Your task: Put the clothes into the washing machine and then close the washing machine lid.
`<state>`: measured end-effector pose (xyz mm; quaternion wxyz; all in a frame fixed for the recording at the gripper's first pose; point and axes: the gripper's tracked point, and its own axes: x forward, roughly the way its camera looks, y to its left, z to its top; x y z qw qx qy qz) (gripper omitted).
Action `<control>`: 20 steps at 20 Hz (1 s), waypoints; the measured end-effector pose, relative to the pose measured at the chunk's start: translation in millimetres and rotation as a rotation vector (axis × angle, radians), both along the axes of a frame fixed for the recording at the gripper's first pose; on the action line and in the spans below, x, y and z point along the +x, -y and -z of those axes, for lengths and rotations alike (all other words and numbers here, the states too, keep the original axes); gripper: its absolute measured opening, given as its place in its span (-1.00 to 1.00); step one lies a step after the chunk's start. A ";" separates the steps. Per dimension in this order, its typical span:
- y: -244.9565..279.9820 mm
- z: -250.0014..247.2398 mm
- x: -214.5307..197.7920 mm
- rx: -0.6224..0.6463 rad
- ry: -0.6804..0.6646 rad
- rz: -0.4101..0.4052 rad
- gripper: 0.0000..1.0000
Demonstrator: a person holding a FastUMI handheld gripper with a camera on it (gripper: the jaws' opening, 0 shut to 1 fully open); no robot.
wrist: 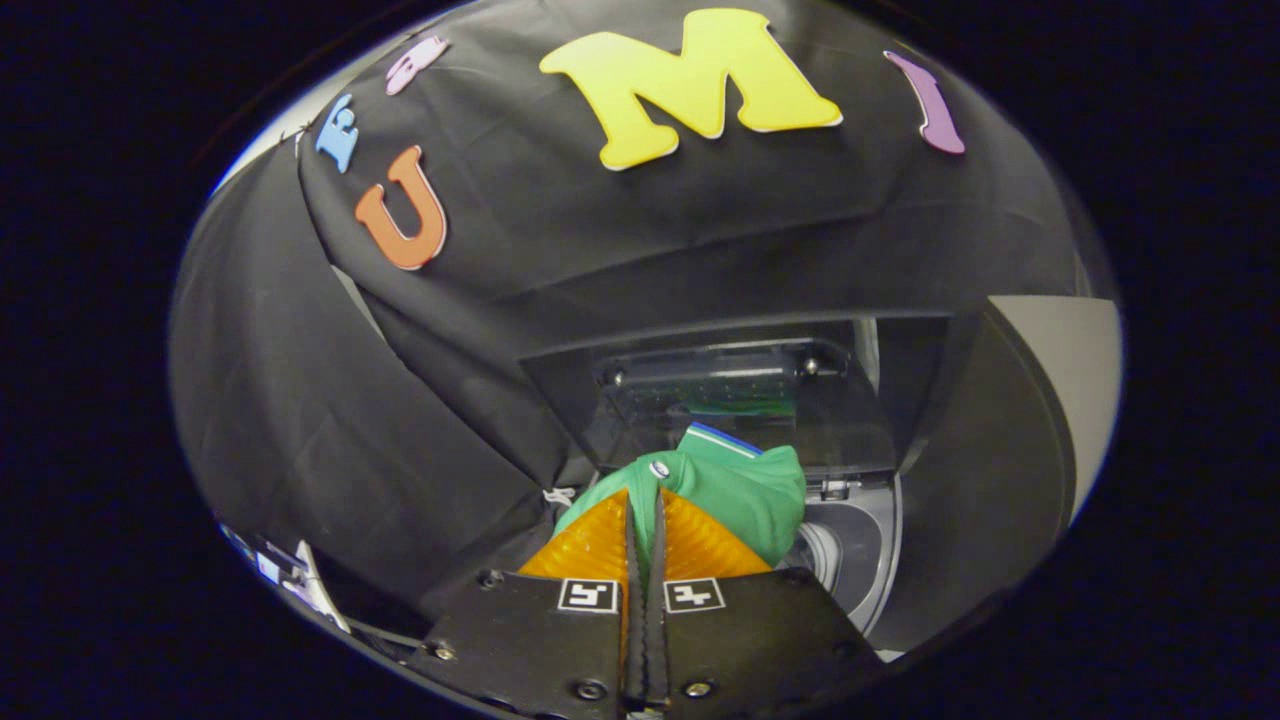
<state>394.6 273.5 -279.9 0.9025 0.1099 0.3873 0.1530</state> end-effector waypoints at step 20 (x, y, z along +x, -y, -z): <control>1.7 113.6 12.2 -0.076 -0.141 0.072 -0.92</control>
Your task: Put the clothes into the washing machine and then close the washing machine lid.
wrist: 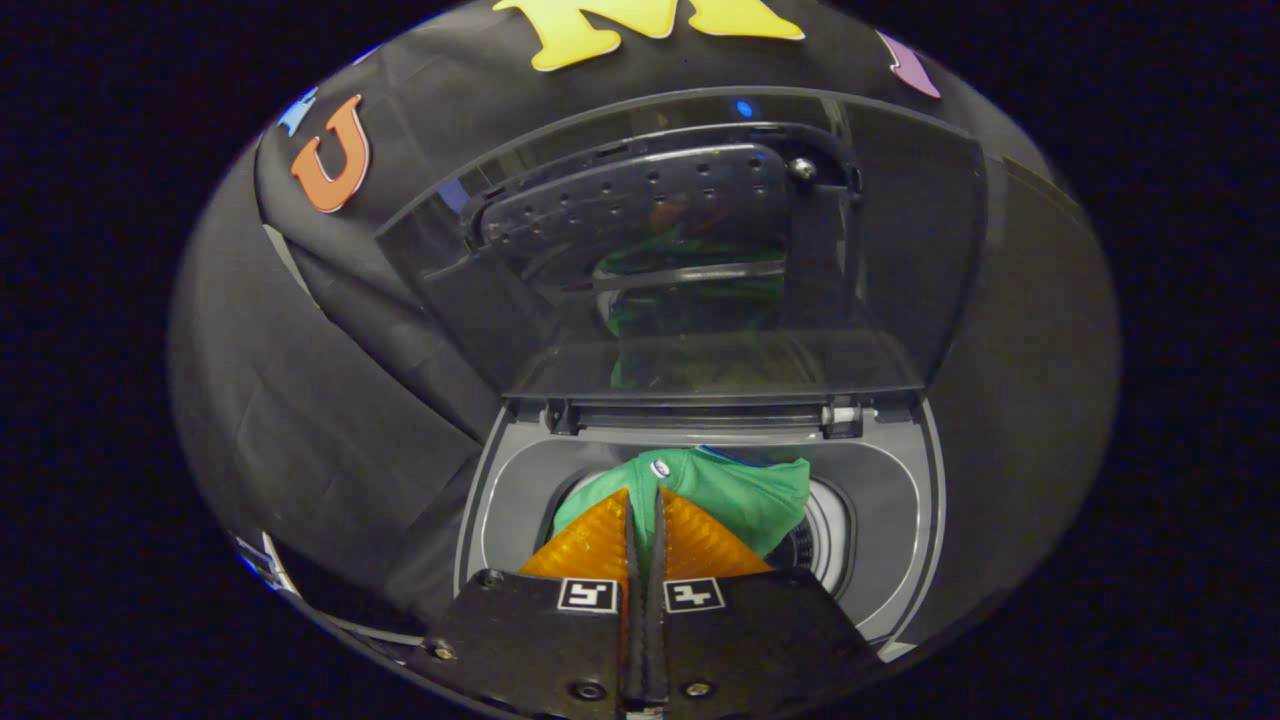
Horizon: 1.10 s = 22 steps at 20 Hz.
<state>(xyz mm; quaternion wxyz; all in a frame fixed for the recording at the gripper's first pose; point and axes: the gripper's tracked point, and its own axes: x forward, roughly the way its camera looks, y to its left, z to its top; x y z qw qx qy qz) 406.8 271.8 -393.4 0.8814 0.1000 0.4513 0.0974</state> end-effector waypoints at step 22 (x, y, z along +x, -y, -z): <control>-12.2 -91.4 7.4 0.043 0.103 -0.002 0.97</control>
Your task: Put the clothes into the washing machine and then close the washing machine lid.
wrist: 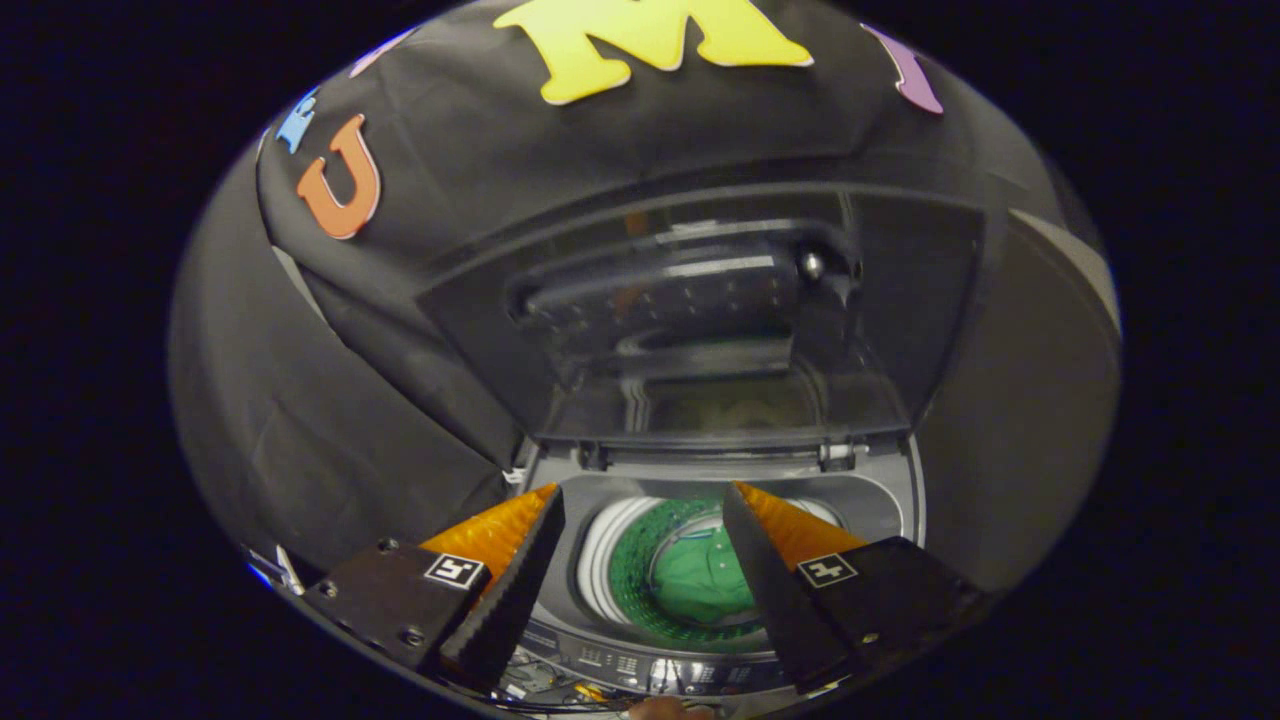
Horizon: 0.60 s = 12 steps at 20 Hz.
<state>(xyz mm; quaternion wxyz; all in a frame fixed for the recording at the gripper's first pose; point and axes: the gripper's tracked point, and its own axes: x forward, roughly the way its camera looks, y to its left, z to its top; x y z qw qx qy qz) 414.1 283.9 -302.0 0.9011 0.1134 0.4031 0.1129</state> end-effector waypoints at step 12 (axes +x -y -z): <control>3.8 -165.8 72.4 -0.031 0.259 -0.036 0.97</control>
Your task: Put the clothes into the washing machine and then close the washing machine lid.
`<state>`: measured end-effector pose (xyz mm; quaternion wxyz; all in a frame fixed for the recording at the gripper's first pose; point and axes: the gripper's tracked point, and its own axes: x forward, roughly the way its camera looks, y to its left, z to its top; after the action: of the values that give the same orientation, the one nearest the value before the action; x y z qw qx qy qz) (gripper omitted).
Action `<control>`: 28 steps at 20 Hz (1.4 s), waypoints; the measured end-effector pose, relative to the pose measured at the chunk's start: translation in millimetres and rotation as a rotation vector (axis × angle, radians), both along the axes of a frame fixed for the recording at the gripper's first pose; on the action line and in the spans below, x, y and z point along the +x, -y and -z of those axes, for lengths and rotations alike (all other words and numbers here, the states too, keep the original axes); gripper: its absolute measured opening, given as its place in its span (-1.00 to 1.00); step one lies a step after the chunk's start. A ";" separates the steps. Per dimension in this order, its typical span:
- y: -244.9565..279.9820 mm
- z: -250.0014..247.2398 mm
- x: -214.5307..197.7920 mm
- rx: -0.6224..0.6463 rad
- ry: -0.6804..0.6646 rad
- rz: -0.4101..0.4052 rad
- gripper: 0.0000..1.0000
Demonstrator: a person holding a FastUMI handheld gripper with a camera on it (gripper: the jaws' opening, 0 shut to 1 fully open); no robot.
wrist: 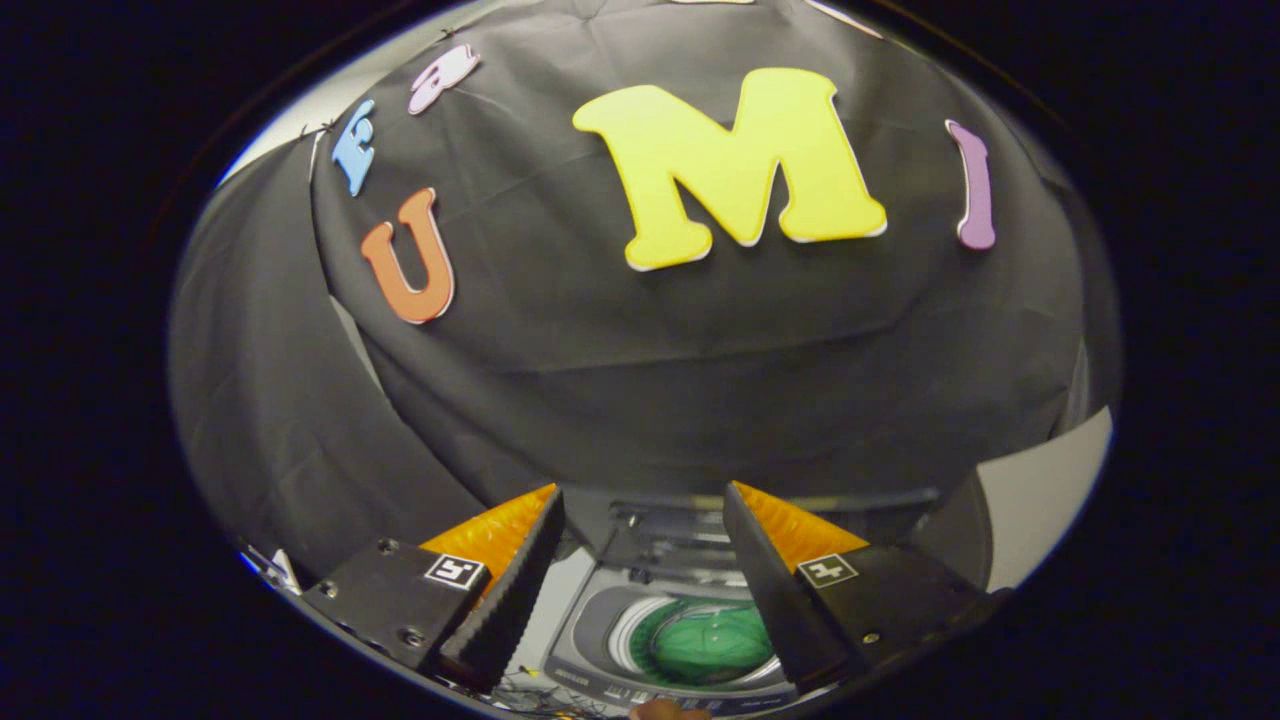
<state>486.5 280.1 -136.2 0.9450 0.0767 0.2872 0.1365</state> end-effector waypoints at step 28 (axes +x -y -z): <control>25.3 114.9 80.0 -0.148 -0.181 0.115 1.00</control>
<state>566.5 254.8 -251.2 0.9246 0.0353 0.3757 0.0532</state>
